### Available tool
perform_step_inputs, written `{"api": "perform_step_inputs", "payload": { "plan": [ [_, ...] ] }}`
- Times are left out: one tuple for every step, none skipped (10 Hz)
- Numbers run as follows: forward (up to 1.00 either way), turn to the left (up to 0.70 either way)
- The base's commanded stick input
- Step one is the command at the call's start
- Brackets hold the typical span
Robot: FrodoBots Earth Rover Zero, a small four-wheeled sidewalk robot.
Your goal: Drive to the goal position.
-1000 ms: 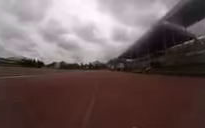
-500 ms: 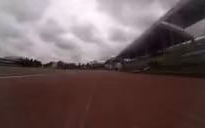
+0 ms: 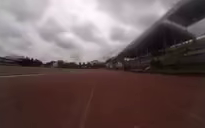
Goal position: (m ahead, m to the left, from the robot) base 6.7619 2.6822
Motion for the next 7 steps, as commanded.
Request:
{"api": "perform_step_inputs", "payload": {
  "plan": [
    [0.7, 0.0],
    [0.7, 0.0],
    [0.7, 0.0],
    [0.7, 0.0],
    [0.7, 0.0],
    [0.7, 0.0],
    [0.7, 0.0]
  ]
}}
